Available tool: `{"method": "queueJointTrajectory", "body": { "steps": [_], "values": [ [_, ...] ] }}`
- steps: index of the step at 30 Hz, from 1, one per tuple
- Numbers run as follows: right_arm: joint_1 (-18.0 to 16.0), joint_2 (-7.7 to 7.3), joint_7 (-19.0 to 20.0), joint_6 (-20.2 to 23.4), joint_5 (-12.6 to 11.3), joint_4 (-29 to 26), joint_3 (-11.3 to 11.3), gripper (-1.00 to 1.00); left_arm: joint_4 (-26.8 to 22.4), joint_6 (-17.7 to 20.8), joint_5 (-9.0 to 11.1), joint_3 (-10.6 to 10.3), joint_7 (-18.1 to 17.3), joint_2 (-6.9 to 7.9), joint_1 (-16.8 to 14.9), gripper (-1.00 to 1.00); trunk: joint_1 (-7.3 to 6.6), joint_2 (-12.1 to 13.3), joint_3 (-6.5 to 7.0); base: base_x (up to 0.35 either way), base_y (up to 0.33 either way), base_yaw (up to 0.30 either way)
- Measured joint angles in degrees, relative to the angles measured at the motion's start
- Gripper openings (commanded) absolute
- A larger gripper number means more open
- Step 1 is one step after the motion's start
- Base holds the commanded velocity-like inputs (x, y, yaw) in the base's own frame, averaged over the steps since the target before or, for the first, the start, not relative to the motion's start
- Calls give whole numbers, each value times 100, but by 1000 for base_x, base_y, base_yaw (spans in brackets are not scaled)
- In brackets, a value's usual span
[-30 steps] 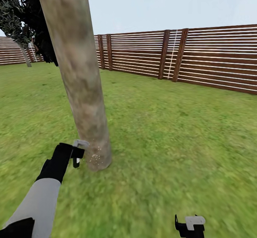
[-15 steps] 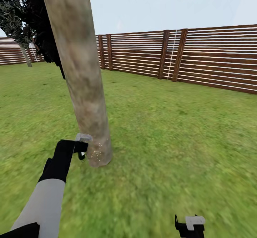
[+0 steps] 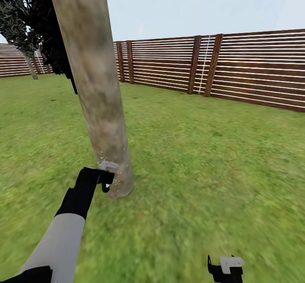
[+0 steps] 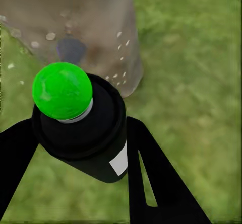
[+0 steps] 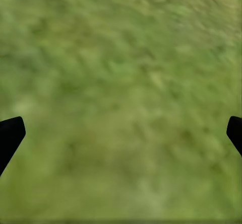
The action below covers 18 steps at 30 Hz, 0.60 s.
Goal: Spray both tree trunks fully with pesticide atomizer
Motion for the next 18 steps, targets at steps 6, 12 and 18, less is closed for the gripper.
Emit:
{"method": "queueJointTrajectory", "body": {
  "steps": [6,12,18],
  "values": [
    [0,-2,3,-3,0,0,1,100,485,-393,-42,739,26,341,496,-100,0,0,-1,44,8,0],
    [0,-2,3,-8,0,0,0,100,615,-471,-7,775,46,316,632,-100,0,0,0,242,160,0],
    [0,-2,2,-9,5,5,1,100,798,-1182,-49,779,75,366,1237,-100,0,0,0,15,16,0]
  ]
}}
